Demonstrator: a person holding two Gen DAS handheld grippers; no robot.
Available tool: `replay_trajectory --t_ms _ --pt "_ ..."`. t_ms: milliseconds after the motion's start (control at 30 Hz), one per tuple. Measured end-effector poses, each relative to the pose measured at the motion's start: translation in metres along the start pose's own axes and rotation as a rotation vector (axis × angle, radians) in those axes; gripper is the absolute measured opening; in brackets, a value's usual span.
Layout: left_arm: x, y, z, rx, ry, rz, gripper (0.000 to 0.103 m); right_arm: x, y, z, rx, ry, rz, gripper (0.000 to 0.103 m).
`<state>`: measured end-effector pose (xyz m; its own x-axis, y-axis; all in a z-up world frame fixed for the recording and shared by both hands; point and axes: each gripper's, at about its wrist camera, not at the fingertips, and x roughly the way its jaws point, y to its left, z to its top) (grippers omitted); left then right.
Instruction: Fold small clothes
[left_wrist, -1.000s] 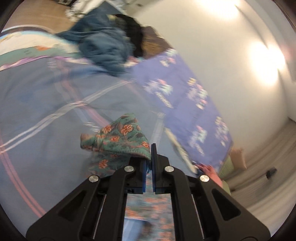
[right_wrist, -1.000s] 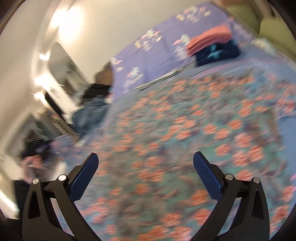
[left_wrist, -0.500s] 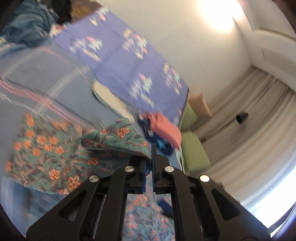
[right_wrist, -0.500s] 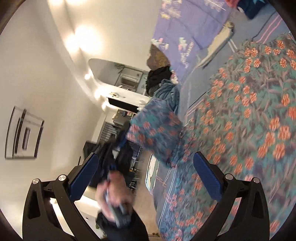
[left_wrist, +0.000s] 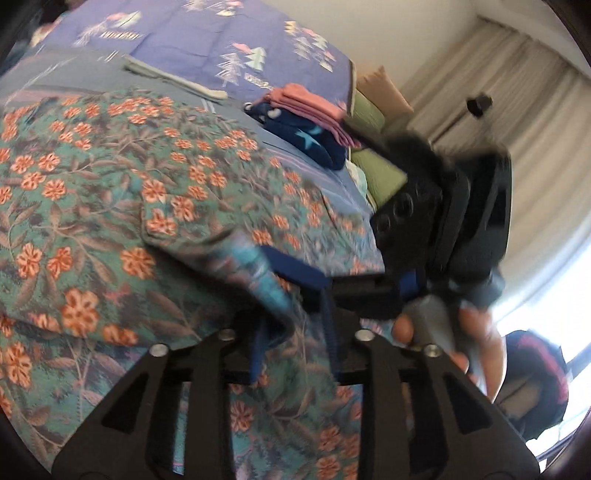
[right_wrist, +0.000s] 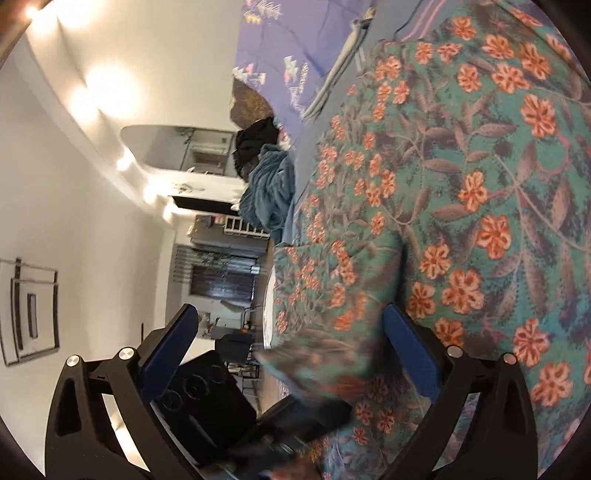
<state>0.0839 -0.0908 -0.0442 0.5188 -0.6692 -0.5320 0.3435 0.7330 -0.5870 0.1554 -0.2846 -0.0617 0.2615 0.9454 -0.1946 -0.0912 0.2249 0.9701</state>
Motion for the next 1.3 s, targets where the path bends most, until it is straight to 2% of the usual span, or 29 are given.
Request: replay_trajectory --t_ms 33,100,133,167,233,333,400,433,467,533,633,767,867,1000,1100,1200,1300 --pt "0.0 -0.002 0.0 0.022 0.0 -0.011 0.036 -0.002 -0.002 -0.002 -0.004 0.002 0.006 0.099" --pt "-0.001 -0.007 0.005 0.055 -0.014 -0.028 0.052 -0.007 -0.007 -0.004 -0.008 0.001 0.033 0.097" --pt "0.0 -0.011 0.007 0.074 -0.019 -0.027 0.055 -0.012 -0.011 -0.005 -0.003 -0.006 0.066 0.096" --pt "0.0 -0.015 0.007 0.098 -0.024 -0.015 0.06 -0.014 -0.016 -0.003 0.005 -0.014 0.095 0.095" --pt "0.001 -0.021 0.008 0.116 -0.028 0.035 0.064 -0.024 -0.026 -0.003 0.037 -0.046 0.176 0.093" --pt "0.002 -0.01 0.011 0.05 -0.038 0.06 0.07 -0.035 -0.037 -0.004 0.074 -0.074 0.248 0.089" --pt "0.004 0.004 0.012 -0.013 -0.031 0.094 0.07 -0.036 -0.034 -0.003 0.063 -0.068 0.243 0.089" --pt "0.006 0.015 0.013 -0.076 -0.019 0.103 0.07 -0.036 -0.032 -0.003 0.051 -0.065 0.228 0.089" --pt "0.006 0.025 0.013 -0.138 -0.015 0.079 0.07 -0.035 -0.03 -0.003 0.039 -0.061 0.215 0.089" --pt "0.003 0.032 0.013 -0.185 -0.037 0.059 0.07 -0.029 -0.024 -0.005 0.019 -0.054 0.189 0.089" --pt "0.009 0.025 0.017 -0.157 -0.039 0.098 0.071 -0.026 -0.02 -0.003 0.011 -0.064 0.162 0.087" --pt "0.019 0.011 0.025 -0.11 -0.04 0.053 0.07 -0.028 -0.01 -0.007 -0.028 -0.06 0.057 0.087" --pt "0.026 -0.016 0.026 0.026 -0.032 -0.004 0.07 -0.024 -0.003 -0.003 -0.017 -0.05 -0.021 0.087" --pt "0.033 -0.045 0.013 0.194 -0.005 -0.061 0.071 -0.024 -0.007 0.005 0.028 -0.03 -0.041 0.087" --pt "0.029 -0.046 0.005 0.212 0.012 -0.078 0.071 -0.021 -0.009 0.007 0.023 -0.017 -0.051 0.087" --pt "0.011 -0.031 0.002 0.176 0.0 -0.108 0.073 -0.015 -0.008 0.006 0.007 -0.007 -0.101 0.082" --pt "-0.011 -0.01 0.002 0.119 -0.033 -0.123 0.074 -0.007 -0.006 0.005 -0.018 -0.001 -0.229 0.064"
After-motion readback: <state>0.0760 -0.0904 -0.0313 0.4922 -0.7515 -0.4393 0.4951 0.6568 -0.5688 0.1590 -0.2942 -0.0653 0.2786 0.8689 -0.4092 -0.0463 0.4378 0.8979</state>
